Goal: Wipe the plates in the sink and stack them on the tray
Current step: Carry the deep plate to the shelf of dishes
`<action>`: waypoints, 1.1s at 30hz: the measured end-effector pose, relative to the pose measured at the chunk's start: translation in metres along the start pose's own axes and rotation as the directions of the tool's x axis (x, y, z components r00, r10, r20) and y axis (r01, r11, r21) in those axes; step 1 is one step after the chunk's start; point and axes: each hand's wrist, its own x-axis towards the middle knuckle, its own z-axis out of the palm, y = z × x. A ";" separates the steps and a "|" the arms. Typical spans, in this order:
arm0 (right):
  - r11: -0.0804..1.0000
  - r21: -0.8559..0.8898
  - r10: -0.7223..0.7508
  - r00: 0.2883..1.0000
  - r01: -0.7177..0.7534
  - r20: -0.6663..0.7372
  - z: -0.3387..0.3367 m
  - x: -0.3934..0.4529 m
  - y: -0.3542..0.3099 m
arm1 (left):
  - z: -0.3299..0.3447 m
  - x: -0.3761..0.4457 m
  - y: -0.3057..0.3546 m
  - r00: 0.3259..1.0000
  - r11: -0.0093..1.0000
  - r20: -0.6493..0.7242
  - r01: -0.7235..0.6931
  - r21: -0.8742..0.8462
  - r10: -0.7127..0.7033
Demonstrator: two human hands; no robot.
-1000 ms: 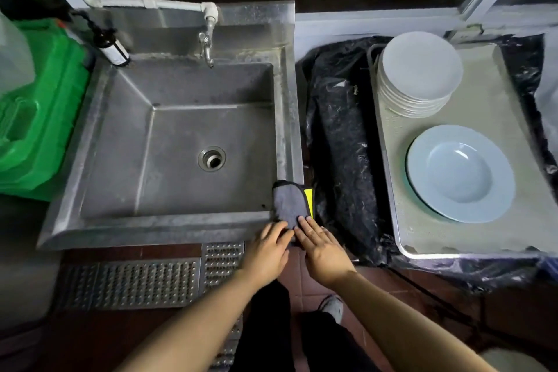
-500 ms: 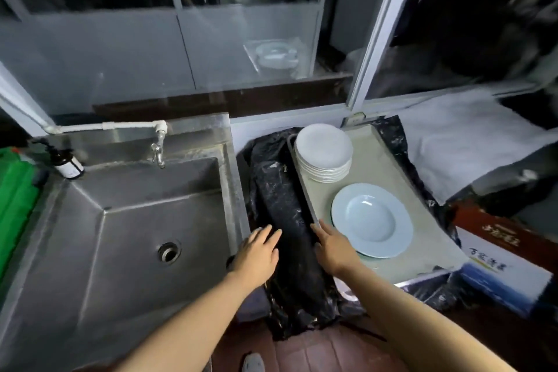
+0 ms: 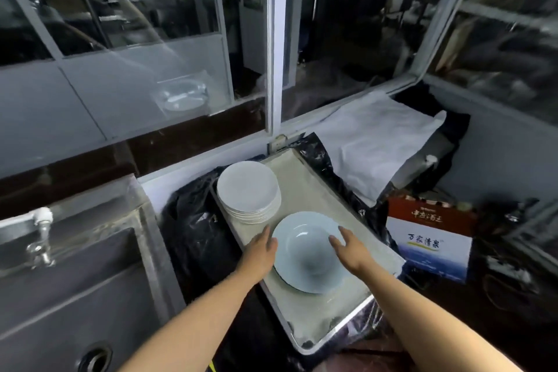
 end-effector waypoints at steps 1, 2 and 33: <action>0.999 0.039 0.025 1.000 -0.025 0.004 -0.008 0.009 0.005 | 0.003 0.011 0.007 0.999 0.998 0.006 0.048 -0.034 -0.048; 0.996 0.071 0.055 0.998 -0.056 0.014 -0.015 0.017 0.008 | 0.006 0.019 0.014 0.996 0.994 0.013 0.087 -0.058 -0.087; 0.683 0.378 0.429 0.761 -0.626 0.487 -0.015 0.117 0.053 | 0.041 0.086 0.023 0.687 0.419 0.313 0.676 -0.606 -0.656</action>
